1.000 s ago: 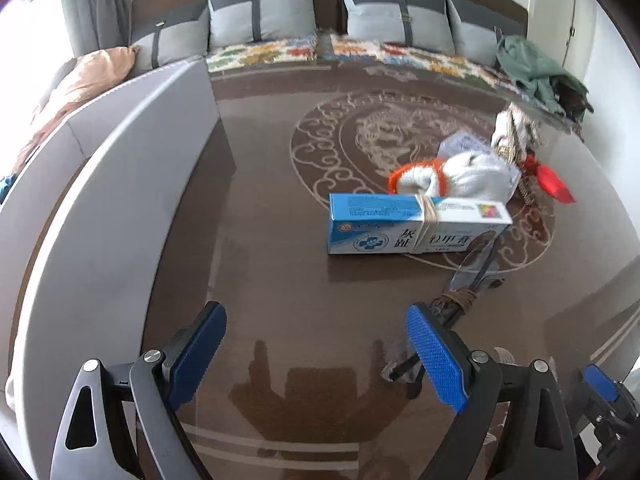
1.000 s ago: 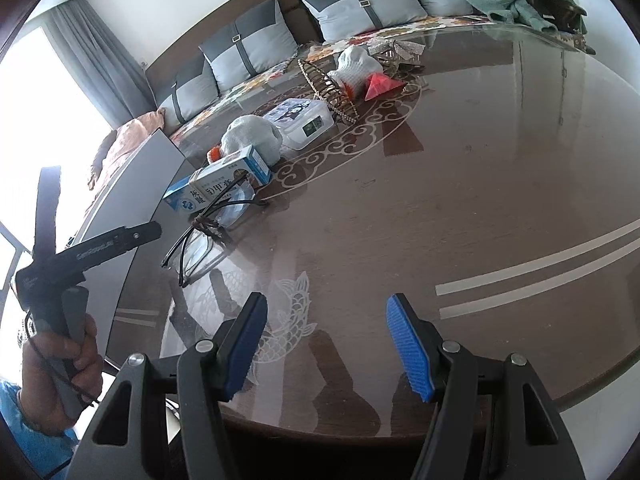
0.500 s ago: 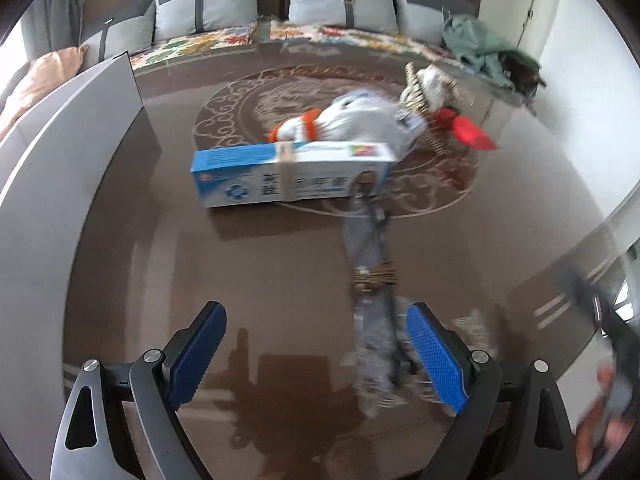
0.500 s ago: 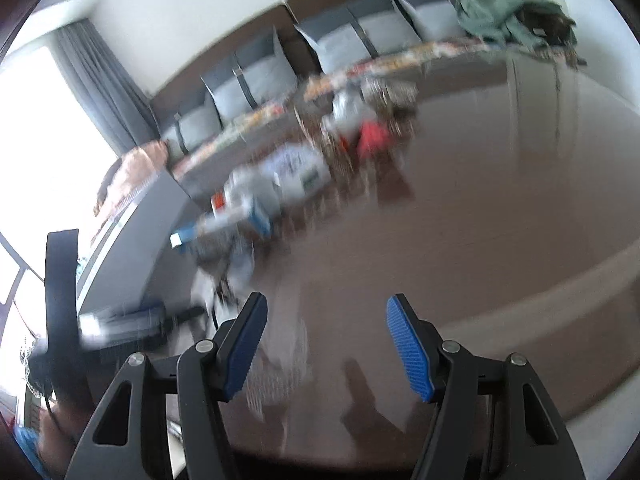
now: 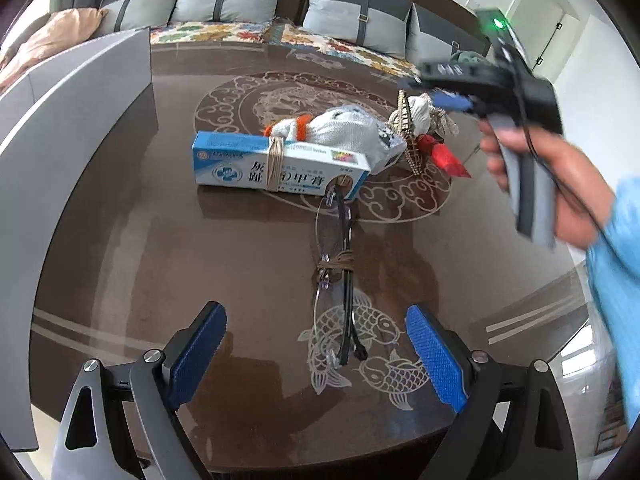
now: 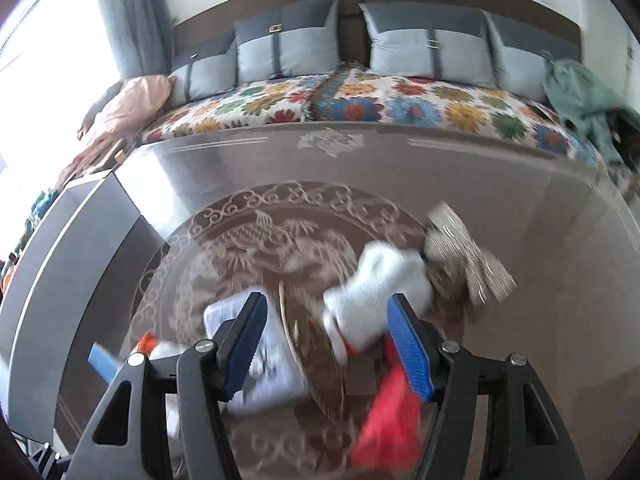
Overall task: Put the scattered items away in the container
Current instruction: 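Move the right tool toward the red candy packet beside the basket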
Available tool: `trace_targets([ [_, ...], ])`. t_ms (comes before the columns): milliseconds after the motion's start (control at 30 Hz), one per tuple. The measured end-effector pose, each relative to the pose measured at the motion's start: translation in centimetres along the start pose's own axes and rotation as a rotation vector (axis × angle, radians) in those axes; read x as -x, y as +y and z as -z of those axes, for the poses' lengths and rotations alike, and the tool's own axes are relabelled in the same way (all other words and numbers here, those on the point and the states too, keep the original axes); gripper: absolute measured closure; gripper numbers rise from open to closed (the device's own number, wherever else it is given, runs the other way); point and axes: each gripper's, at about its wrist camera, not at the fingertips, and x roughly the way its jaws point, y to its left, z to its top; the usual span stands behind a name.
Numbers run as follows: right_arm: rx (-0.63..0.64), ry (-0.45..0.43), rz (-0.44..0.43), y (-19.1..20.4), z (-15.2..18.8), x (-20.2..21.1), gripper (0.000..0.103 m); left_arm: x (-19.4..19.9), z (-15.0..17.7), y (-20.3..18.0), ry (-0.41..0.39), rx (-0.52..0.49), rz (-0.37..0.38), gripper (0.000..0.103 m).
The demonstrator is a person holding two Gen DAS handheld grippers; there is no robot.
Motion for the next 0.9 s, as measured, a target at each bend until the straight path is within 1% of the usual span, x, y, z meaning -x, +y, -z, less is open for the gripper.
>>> trace_targets([
  [100, -0.042, 0.042, -0.127, -0.3, -1.6, -1.9, 0.040, -0.1, 0.2, 0.4, 0.010, 0.010, 0.003, 0.011],
  [133, -0.070, 0.091, -0.172, -0.6, -1.8, -2.7, 0.043, -0.2, 0.2, 0.4, 0.011, 0.013, 0.004, 0.011],
  [167, -0.097, 0.138, -0.215, -0.8, -1.9, -3.5, 0.044, -0.2, 0.2, 0.5, 0.013, 0.016, 0.006, 0.011],
  [200, -0.098, 0.161, -0.240, -0.9, -1.8, -3.9, 0.046, -0.2, 0.2, 0.5, 0.014, 0.020, 0.008, 0.011],
  [233, -0.098, 0.183, -0.265, -0.9, -1.8, -4.2, 0.056, -0.3, 0.3, 0.6, 0.015, 0.023, 0.010, 0.011],
  [267, -0.112, 0.204, -0.312, -1.1, -1.5, -4.2, 0.068, -0.3, 0.3, 0.7, 0.016, 0.026, 0.012, 0.011],
  [300, -0.126, 0.224, -0.359, -1.3, -1.2, -4.2, 0.071, -0.3, 0.3, 0.7, 0.017, 0.029, 0.014, 0.011],
  [333, -0.138, 0.244, -0.405, -1.4, -0.9, -4.1, 0.071, -0.4, 0.3, 0.8, 0.019, 0.033, 0.016, 0.011],
  [467, -0.048, 0.370, -0.563, -0.1, 1.9, -3.1, 0.072, -0.5, 0.4, 1.0, 0.024, 0.046, 0.023, 0.011],
  [500, -0.018, 0.425, -0.604, 0.6, 3.3, -2.8, 0.072, -0.6, 0.5, 1.1, 0.025, 0.049, 0.025, 0.011],
  [567, 0.049, 0.481, -0.615, 1.7, 5.4, -2.1, 0.072, -0.6, 0.5, 1.2, 0.027, 0.055, 0.029, 0.011],
  [633, 0.104, 0.520, -0.610, 2.5, 7.8, -0.9, 0.072, -0.5, 0.6, 1.2, 0.025, 0.055, 0.029, 0.011],
  [700, 0.082, 0.490, -0.612, 2.2, 9.5, 0.7, 0.070, -0.4, 0.7, 1.2, 0.021, 0.053, 0.027, 0.011],
  [767, 0.053, 0.421, -0.548, 1.4, 10.2, 2.3, 0.069, -0.4, 0.9, 1.1, 0.018, 0.055, 0.026, 0.011],
  [800, -0.008, 0.382, -0.536, 0.7, 10.3, 2.8, 0.068, -0.5, 0.9, 1.2, 0.018, 0.057, 0.030, 0.011],
  [867, -0.170, 0.351, -0.546, -0.7, 10.8, 3.0, 0.057, -0.4, 1.2, 0.8, 0.009, 0.053, 0.033, 0.011],
  [900, -0.283, 0.373, -0.565, -1.2, 11.2, 2.6, 0.055, -0.3, 1.3, 0.6, 0.002, 0.046, 0.029, 0.011],
])
